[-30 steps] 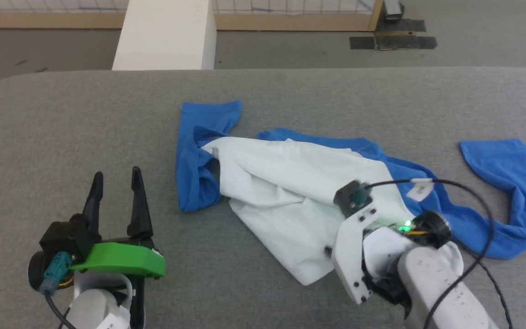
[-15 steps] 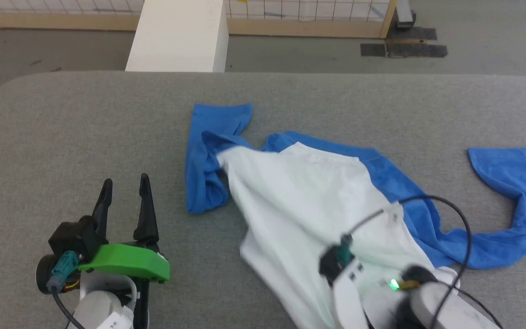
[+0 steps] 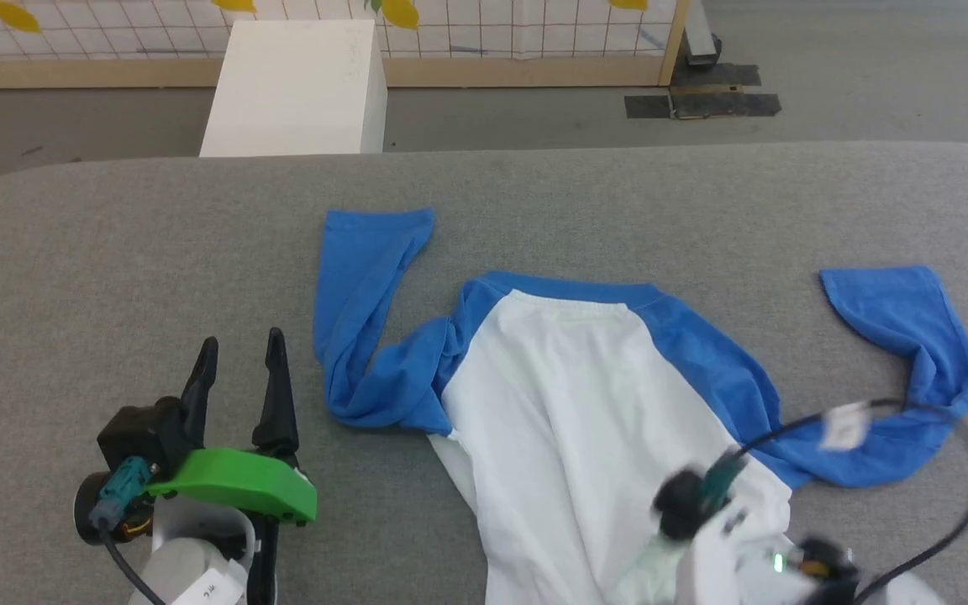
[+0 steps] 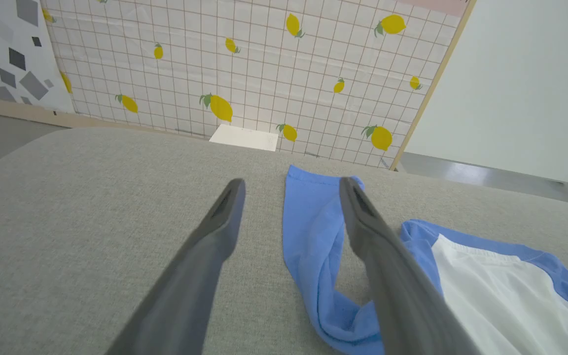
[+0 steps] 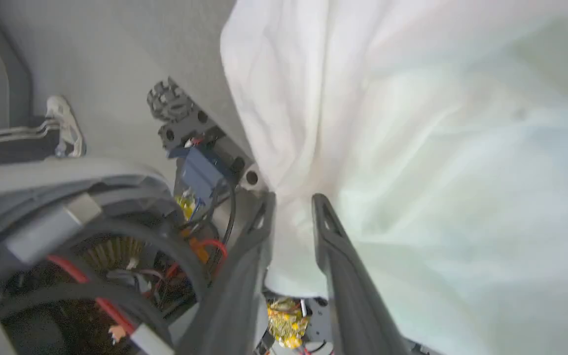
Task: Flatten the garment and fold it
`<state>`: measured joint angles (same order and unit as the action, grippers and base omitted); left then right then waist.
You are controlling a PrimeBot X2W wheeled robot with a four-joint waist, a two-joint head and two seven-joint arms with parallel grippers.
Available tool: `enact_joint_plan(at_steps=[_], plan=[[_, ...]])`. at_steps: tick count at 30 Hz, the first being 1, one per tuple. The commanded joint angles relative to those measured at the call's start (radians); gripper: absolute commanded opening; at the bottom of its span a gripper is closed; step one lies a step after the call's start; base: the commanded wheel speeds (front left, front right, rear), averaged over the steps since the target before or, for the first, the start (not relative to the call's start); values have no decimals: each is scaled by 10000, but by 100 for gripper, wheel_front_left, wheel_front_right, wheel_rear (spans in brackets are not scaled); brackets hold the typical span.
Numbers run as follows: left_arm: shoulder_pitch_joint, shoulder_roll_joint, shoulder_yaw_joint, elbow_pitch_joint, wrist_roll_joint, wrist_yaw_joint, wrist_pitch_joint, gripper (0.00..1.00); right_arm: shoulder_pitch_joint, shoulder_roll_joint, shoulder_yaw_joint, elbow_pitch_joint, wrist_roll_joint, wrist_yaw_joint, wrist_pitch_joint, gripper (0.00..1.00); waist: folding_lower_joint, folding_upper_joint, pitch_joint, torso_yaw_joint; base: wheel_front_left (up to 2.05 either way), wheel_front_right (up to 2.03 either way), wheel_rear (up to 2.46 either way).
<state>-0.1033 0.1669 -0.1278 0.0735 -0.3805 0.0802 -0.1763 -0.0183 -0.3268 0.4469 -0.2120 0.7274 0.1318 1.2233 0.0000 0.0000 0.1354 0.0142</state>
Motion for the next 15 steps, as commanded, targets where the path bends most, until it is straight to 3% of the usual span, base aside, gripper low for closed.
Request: enact_joint_plan(at_steps=[1,7,11,15], plan=[[76,99,20,-5,-50,19,61,100,-153,432,-524,-143,-248,-11,-838,100,0,0,-72,-33,0,0,0],[92,176,-97,-12,-84,-5,316,100,-241,2069,-3527,98,-1720,-11,-4462,100,0,0,-272,-73,0,0,0],[83,214,-159,192,-253,75,995,100,-175,2635,-5422,451,-2585,-11,-6061,100,0,0,-276,-168,0,0,0],[-830,482,-289,503,-340,-52,2052,100,-160,2747,-6386,584,-2793,-11,-6642,100,0,0,-62,-174,0,0,0]])
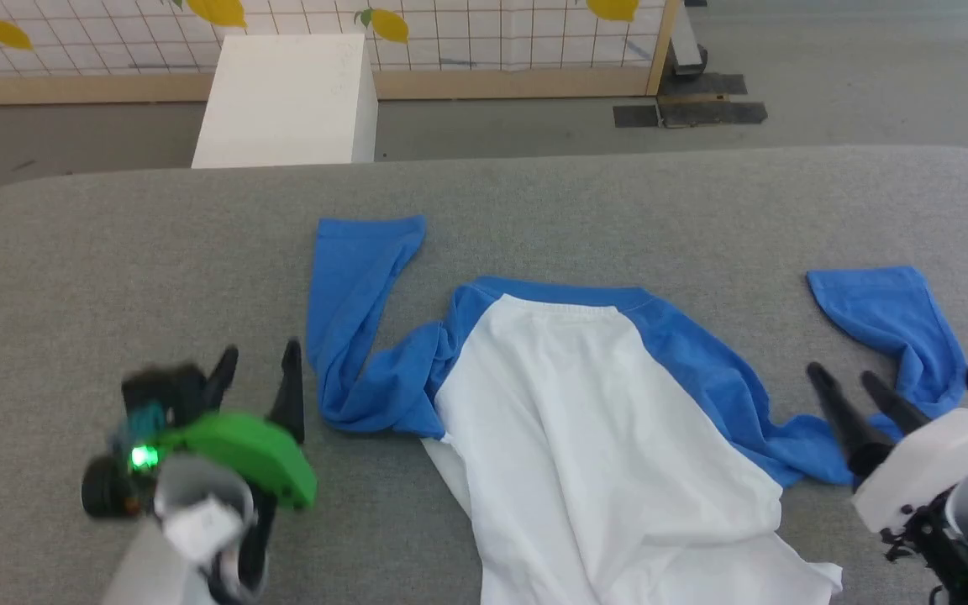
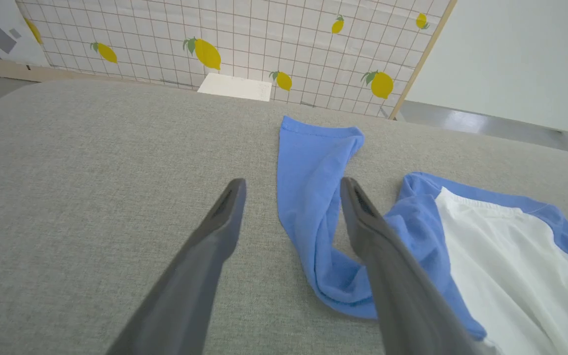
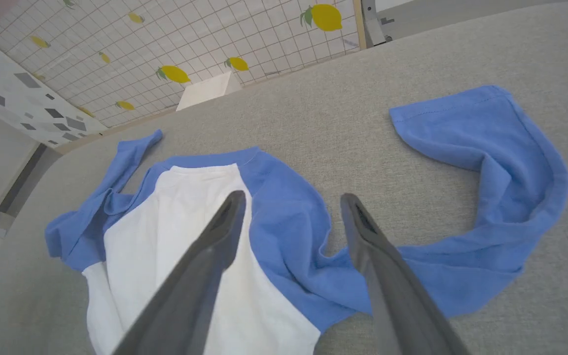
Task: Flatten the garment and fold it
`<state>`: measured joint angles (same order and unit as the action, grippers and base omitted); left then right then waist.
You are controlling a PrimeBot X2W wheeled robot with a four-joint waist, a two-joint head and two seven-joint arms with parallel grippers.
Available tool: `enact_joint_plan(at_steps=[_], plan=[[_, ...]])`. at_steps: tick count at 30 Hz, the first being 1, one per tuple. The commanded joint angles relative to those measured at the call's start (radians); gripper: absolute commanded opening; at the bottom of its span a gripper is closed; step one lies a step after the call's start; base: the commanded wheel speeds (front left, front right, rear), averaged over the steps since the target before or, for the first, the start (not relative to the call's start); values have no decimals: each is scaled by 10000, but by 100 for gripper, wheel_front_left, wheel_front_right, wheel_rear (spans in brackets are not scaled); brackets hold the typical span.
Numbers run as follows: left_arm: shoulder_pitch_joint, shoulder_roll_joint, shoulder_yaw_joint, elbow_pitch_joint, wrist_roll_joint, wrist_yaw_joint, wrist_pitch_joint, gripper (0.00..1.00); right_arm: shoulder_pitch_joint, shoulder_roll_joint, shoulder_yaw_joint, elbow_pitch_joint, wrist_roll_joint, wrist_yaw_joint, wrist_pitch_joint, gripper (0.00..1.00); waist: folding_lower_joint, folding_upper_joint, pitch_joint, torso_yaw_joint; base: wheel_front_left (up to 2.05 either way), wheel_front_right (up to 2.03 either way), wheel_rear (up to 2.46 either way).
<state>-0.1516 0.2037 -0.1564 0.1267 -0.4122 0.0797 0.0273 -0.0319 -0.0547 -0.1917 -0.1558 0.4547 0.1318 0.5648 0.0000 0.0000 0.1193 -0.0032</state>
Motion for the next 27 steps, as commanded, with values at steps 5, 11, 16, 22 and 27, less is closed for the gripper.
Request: enact_joint_plan(at_steps=[5,11,16,22,27], plan=[[-2556,457,-99,1130,-147,-102,1884,100,-215,41,-195,103,91,-11,-283,100,0,0,684,-295,0,0,0],[-4671,853,-163,3022,-117,-19,3554,100,-675,43,82,306,286,-11,-518,100,0,0,1595,-956,0,0,0],[-5346,1015,-620,4135,20,-116,4958,100,-812,44,8,490,311,-11,-729,100,0,0,2110,-1307,0,0,0],[-5401,989,-972,4895,-50,-29,6638,30,-784,44,-295,608,375,-11,-994,100,0,0,2228,-1291,0,0,0],[-5210,785,-474,4627,-615,-7,6036,0,-713,44,-419,723,353,-11,-1097,100,0,0,1997,-968,0,0,0]])
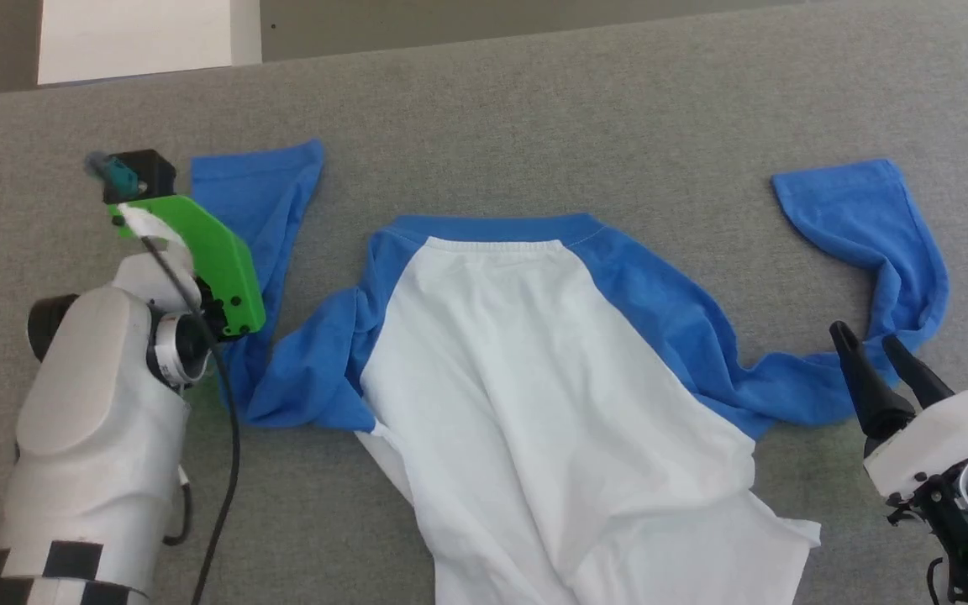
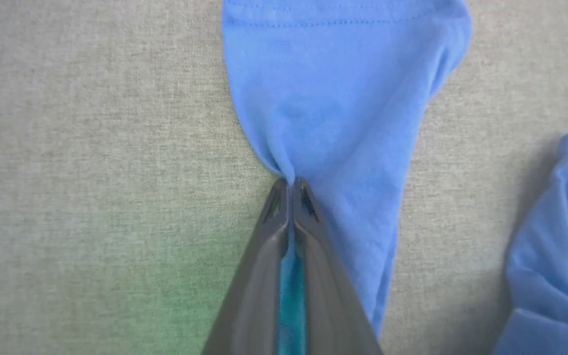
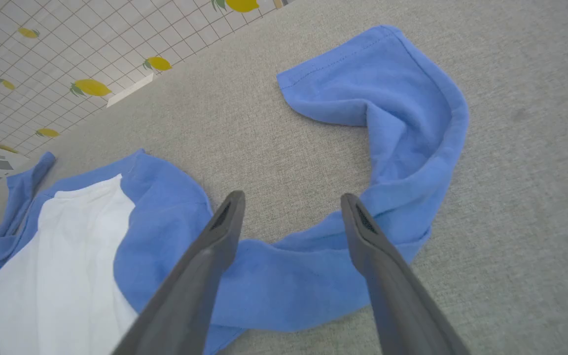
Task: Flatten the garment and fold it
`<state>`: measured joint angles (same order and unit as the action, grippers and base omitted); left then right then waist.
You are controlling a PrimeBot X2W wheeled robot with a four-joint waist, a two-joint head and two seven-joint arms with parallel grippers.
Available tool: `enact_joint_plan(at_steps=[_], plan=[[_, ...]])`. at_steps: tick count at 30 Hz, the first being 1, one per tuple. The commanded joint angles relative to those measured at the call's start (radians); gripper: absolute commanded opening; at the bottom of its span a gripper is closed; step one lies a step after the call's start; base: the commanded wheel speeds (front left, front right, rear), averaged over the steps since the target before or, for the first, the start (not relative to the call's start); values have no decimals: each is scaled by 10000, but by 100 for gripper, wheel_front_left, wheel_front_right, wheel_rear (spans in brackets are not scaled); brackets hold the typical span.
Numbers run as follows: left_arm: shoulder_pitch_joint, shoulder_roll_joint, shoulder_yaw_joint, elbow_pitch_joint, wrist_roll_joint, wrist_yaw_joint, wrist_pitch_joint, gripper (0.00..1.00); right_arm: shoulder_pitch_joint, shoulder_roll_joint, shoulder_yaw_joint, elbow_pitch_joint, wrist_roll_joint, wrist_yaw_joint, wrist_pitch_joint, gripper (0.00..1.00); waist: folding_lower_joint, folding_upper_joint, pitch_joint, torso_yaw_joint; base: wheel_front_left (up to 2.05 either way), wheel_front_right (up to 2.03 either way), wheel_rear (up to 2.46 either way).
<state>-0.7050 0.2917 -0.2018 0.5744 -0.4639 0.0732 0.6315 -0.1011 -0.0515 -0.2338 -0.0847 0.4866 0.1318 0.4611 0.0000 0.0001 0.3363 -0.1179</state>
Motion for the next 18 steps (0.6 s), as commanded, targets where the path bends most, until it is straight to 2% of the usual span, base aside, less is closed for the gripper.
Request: enact_joint_plan(at_steps=[1,5,9,14,18], plan=[[385,-185,328,-19,-377,137,-408,0,-7,12,19,32,39,-11,-66,100,0,-1,-267,261,0,0,0],[869,-294,1634,-936,-1265,299,-1995,0,83,12,26,171,31,-11,-129,100,0,-1,-669,644,0,0,0],[1933,-224,2654,-2202,-1750,545,-3014,0,284,12,-28,329,33,-11,-174,100,0,-1,-1085,1129,0,0,0],[3676,-263,3429,-3830,-2014,995,-3377,0,493,12,-111,471,49,-11,-199,100,0,-1,-1458,1654,0,0,0],[5104,-418,4003,-4780,-2152,1633,-3288,0,558,12,-126,508,31,-11,-179,100,0,-1,-1606,1889,0,0,0]])
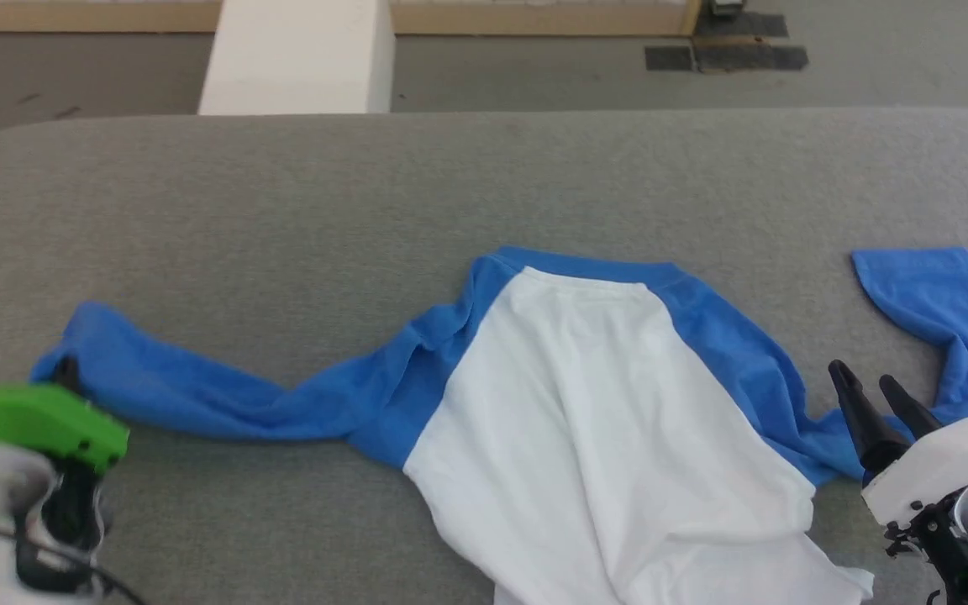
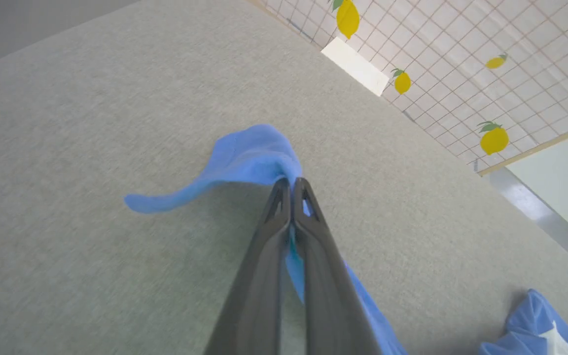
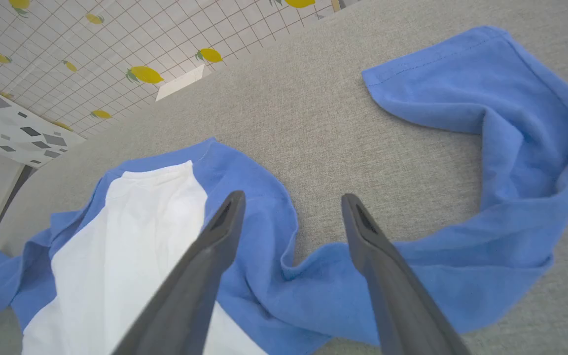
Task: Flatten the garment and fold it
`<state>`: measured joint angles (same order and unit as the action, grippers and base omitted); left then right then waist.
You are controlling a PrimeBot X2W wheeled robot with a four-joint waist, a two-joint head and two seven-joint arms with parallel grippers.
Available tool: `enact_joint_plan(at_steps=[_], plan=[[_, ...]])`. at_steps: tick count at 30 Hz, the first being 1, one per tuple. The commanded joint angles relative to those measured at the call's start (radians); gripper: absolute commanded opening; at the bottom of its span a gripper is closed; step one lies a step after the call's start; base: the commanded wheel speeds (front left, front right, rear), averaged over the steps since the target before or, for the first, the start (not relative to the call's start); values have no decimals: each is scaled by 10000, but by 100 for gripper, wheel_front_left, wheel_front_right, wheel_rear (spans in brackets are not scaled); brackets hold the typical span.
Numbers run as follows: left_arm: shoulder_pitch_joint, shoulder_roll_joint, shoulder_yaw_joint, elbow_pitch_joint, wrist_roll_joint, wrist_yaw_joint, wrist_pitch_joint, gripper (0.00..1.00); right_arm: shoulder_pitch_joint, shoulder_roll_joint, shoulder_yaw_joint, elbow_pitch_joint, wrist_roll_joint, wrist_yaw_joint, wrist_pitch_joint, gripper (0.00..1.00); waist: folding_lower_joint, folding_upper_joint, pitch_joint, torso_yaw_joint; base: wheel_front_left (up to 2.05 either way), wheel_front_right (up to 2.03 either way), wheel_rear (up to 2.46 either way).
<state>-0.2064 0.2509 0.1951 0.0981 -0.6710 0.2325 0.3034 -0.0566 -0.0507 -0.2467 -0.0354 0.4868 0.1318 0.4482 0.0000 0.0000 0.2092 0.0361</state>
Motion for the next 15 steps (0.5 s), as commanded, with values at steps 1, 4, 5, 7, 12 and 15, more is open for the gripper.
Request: enact_joint_plan(at_steps=[1,4,5,7,12,15], plan=[[445,-97,232,-168,-170,231,17,0,119,5,13,23,25,-11,-44,100,0,0,-362,373,0,0,0],[1170,-227,640,-350,-305,676,155,0,111,5,96,51,41,-11,-29,100,0,0,-394,348,0,0,0],[1358,-316,772,-393,-403,790,192,0,117,5,128,61,52,-11,-30,100,0,0,-404,332,0,0,0],[1638,-371,831,-376,-456,951,375,0,130,5,180,84,79,-11,-30,100,0,0,-388,279,0,0,0],[1486,-225,466,-1016,-175,665,184,100,166,5,141,162,99,-11,-48,100,0,0,-399,179,0,0,0],[1063,274,-301,-1711,523,188,76,100,188,5,121,208,113,-11,-49,100,0,0,-434,99,0,0,0]])
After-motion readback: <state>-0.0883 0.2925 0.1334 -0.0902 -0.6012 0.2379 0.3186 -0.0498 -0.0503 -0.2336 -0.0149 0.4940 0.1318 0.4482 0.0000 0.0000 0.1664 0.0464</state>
